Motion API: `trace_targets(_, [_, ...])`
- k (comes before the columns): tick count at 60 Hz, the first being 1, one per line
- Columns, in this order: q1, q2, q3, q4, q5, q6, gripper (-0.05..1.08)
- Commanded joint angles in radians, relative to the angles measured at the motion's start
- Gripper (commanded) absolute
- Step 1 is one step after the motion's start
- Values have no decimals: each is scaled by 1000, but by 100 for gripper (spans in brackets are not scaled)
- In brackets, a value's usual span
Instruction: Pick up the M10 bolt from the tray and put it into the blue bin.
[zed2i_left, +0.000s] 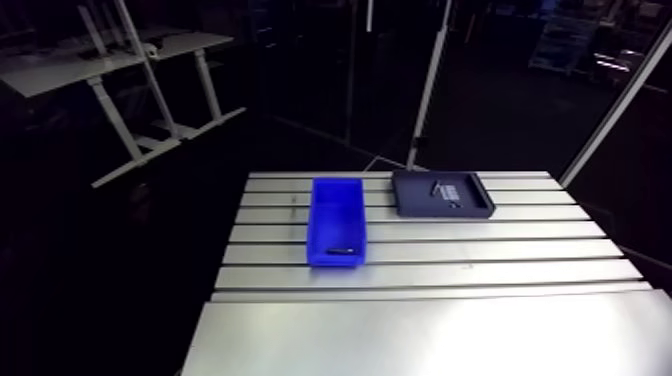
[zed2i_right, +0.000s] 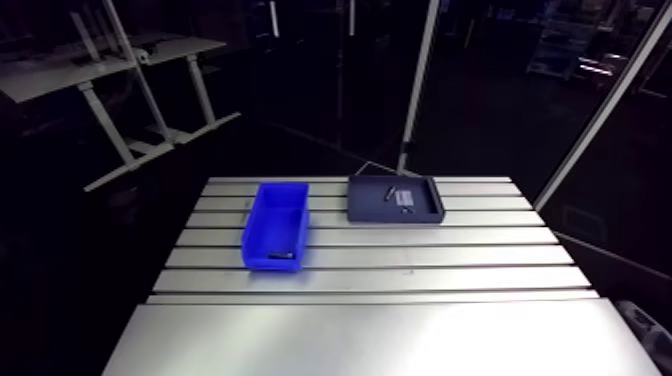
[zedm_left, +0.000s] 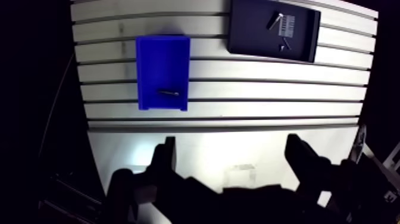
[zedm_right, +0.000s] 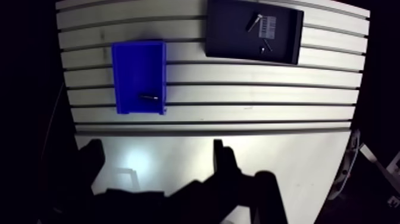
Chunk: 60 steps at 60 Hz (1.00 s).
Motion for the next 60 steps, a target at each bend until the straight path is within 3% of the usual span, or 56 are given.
trace_targets(1, [0, 2, -1, 0, 0, 0, 1])
trace_targets(16, [-9, 29, -16, -4, -4, 7, 1])
trace_targets(28, [-25, 79, -38, -10, -7, 122, 1])
trace_targets(40, [-89, 134, -72, -15, 3, 235, 1])
trace_targets(48, [-120, 150, -79, -19, -3, 315, 1])
trace_targets(60, [-154, 170, -70, -100, 9, 364, 1])
